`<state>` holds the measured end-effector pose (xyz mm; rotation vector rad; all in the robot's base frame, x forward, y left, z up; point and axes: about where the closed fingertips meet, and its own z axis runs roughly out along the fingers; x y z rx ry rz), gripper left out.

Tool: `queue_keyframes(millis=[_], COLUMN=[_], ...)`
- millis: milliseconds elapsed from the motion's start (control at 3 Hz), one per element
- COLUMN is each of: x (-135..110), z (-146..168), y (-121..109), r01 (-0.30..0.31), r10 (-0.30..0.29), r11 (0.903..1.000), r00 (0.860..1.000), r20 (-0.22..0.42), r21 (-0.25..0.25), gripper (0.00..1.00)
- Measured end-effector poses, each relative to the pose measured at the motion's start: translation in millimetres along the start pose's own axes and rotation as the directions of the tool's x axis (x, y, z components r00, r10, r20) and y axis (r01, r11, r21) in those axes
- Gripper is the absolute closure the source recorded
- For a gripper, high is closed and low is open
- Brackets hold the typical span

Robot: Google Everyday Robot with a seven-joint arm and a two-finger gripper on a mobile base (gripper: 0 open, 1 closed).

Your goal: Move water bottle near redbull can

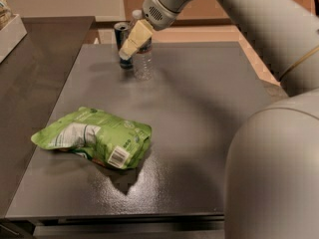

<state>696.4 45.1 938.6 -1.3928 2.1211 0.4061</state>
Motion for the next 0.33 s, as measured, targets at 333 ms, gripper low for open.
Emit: queue_keyframes(millis=[333], x=[0.0], z=[0.1], y=[0.0], r01=[0.0], r10=[0.0], r11=[1.0], r00=[1.0], r20=[0.0], r21=[0.0], gripper=[0.0])
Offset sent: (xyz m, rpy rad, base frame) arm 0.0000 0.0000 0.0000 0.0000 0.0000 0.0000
